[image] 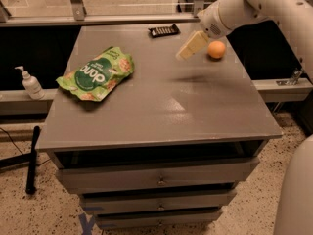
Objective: Move rxbar chocolate near orange
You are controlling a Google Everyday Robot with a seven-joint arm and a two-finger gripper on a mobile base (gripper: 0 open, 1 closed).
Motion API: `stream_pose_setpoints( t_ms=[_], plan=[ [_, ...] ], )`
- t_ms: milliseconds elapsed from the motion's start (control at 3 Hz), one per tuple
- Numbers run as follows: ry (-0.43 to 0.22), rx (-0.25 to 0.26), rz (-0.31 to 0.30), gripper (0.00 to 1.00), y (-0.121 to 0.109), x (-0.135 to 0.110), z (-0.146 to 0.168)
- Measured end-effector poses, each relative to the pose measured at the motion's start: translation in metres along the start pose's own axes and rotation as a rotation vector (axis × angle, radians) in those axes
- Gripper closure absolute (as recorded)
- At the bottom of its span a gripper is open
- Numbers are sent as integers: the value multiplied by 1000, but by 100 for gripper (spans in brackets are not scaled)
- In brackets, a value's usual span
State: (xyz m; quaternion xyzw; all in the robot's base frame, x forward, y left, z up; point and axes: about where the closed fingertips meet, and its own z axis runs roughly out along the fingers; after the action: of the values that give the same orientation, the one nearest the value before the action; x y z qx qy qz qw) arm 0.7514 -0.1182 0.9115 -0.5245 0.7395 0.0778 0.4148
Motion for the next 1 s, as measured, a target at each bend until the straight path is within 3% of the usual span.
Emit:
stream_pose_setpoints(
  t_ms=[667, 1000],
  plan=[
    [-235, 202, 137, 0, -69, -3, 53],
    [-282, 268, 158, 0, -105, -13, 72]
  ],
)
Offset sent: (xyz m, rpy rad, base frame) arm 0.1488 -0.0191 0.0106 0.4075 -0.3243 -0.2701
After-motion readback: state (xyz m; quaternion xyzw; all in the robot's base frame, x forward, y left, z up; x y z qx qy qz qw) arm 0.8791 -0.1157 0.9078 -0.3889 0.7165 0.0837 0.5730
